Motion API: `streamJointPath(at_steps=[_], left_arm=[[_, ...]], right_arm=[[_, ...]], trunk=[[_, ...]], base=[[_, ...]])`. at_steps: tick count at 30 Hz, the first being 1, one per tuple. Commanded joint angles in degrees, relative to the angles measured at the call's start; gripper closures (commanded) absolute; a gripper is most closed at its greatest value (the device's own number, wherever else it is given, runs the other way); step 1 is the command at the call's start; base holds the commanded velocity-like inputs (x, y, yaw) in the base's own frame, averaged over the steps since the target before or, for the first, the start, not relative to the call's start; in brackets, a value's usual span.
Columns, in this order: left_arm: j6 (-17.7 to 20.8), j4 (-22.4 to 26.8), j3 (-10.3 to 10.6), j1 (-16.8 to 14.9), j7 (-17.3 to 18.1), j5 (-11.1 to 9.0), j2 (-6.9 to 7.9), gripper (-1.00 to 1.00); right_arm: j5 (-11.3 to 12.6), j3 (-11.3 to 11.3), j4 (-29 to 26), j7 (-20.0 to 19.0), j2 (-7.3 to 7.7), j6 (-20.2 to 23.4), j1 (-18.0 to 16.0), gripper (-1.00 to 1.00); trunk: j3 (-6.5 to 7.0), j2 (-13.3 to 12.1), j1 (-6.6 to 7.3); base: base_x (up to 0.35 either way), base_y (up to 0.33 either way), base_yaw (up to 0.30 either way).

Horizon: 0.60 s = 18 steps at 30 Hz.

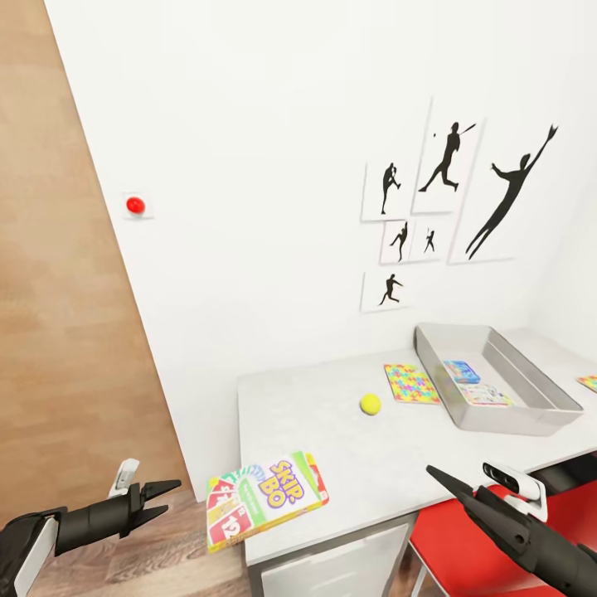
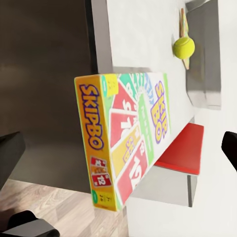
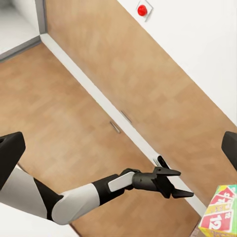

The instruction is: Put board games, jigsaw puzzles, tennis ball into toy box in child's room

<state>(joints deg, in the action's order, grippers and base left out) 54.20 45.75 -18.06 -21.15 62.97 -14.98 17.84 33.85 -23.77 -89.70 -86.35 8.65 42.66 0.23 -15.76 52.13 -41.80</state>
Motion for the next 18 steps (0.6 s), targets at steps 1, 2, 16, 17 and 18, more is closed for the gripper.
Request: streamJointPath(at_steps=[1,2,16,17,18], left_arm=[[0.3,0.0,-0.04,-0.04,0.13,-0.05,0.0,-1.0],[0.3,-0.01,-0.04,-0.04,0.13,-0.05,0.0,-1.0],[0.3,-0.01,-0.04,-0.04,0.14,-0.05,-0.07,-1.0],[0.3,0.0,-0.04,-0.04,0.14,-0.05,-0.07,-1.0],[0.3,0.01,-0.04,-0.04,0.14,-0.05,-0.08,-1.0]], right_arm=[[0.22,0.02,-0.04,-0.03,0.03,0.59,0.01,-1.0],[0.23,0.03,-0.04,-0.03,0.03,0.59,0.02,-1.0],[0.25,0.15,0.04,-0.04,0.05,0.58,0.03,-1.0],[0.25,0.15,0.04,-0.04,0.05,0.58,0.03,-1.0],[0.25,0.14,0.04,-0.04,0.05,0.58,0.03,-1.0]], trunk=[[-0.25,0.46,-0.23],[-0.43,0.87,-0.45],[-2.94,6.48,-3.53],[-3.12,6.88,-3.75],[-3.3,7.28,-3.97]], base=[[0.0,0.0,0.0],[0.0,0.0,0.0],[0.0,0.0,0.0],[0.0,0.0,0.0],[0.0,0.0,0.0]])
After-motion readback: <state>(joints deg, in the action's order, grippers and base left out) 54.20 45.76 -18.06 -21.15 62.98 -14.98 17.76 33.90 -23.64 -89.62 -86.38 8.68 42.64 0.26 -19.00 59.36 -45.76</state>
